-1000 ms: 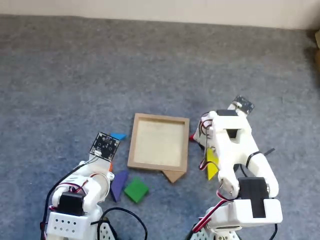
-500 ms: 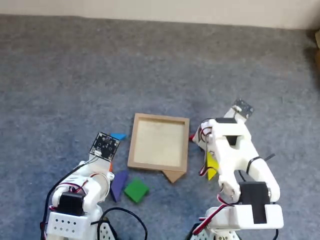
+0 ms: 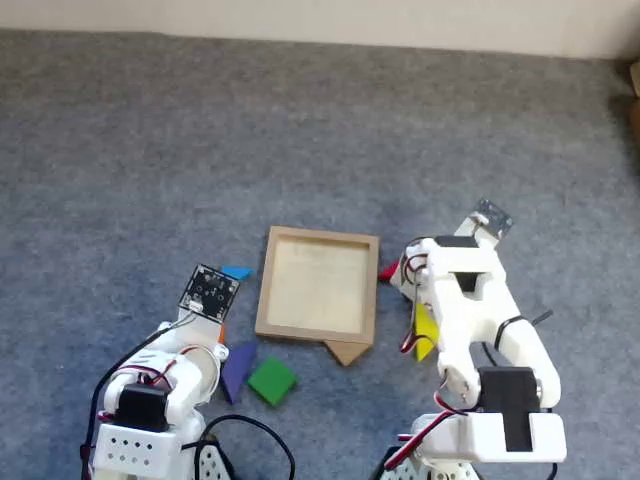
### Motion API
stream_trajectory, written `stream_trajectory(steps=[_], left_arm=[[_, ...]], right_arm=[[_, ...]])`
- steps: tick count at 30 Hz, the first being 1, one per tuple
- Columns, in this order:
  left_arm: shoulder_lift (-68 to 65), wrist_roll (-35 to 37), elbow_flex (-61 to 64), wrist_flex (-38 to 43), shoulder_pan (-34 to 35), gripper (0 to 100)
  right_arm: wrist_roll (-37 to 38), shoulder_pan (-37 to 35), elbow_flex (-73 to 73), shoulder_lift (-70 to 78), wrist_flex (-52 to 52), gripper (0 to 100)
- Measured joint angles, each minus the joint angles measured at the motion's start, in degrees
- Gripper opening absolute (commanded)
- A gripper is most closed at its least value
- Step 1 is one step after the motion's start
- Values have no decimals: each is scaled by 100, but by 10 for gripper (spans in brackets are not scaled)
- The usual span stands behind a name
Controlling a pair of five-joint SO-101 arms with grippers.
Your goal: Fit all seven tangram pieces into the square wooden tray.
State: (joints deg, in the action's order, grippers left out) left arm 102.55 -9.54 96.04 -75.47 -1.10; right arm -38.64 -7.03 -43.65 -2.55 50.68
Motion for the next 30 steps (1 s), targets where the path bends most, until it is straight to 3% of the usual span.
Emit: stream_trajectory(steps=[10,18,23,30], left_arm=[[0,0,0,0,0,5],[0,0,0,0,0,5],[0,0,0,0,0,5],[0,0,0,0,0,5]], right_arm=[[378,35,123,53,598,246],[501,-9,18,-774,765,246],[536,-334,-352,-1741,809,245],[1266,-914,-457,-2716,809,245]])
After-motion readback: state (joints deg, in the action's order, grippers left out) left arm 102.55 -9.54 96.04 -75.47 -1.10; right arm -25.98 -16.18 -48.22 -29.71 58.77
